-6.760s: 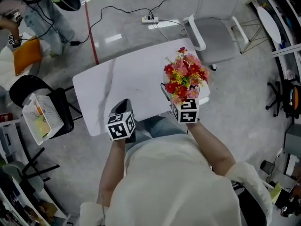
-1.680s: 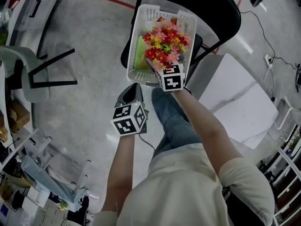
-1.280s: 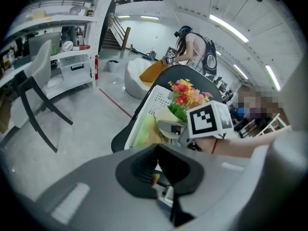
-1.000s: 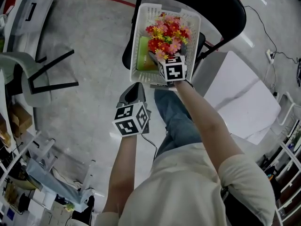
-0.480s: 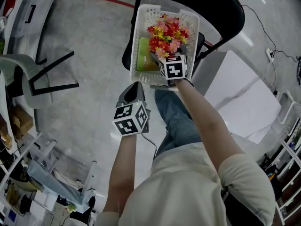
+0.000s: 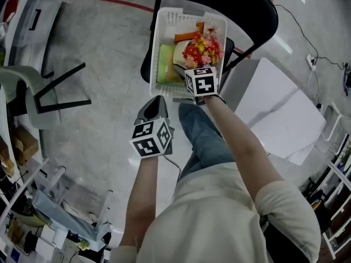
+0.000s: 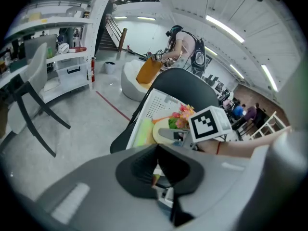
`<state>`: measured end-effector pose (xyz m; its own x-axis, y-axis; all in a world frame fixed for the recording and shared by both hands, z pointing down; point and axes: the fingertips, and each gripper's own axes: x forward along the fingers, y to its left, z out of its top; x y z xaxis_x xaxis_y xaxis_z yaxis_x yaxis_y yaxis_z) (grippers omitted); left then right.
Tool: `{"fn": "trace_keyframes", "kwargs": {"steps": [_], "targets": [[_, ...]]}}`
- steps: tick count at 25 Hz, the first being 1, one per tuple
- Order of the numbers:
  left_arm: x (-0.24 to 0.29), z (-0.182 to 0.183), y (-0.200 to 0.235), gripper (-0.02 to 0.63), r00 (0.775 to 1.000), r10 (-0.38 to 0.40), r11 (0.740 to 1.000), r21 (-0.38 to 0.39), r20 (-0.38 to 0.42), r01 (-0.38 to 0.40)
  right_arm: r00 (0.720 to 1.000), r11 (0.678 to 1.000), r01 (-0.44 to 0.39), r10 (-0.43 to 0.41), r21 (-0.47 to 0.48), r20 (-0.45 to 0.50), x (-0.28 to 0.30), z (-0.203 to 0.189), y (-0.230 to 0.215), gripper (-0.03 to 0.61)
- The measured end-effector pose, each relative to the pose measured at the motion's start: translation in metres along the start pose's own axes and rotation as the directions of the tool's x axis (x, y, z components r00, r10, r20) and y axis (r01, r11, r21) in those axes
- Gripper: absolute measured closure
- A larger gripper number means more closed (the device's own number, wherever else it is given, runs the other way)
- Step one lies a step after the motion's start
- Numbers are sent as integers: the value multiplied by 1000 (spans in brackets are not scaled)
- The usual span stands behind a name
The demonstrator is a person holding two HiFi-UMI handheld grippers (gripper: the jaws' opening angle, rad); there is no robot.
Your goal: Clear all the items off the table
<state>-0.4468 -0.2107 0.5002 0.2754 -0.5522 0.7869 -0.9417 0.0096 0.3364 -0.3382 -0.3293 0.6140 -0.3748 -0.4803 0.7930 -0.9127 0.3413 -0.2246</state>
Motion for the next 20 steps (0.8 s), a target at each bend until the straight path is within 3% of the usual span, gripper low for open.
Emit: {"fn": "trace_keyframes", "kwargs": {"steps": [6, 15, 20], "targets": [[-11, 12, 3, 606, 1000, -1, 1000, 7, 28, 1, 1000, 995, -19, 18, 100, 9, -30, -10, 11, 28], [-30, 17, 3, 604, 998, -10, 1000, 24, 57, 9, 999, 993, 14, -20, 116, 46, -88, -20, 4, 28], [-39, 14, -1, 605, 998, -12, 1000, 29, 63, 11, 990, 992, 9, -26, 125, 137, -130, -13, -5, 28]]}}
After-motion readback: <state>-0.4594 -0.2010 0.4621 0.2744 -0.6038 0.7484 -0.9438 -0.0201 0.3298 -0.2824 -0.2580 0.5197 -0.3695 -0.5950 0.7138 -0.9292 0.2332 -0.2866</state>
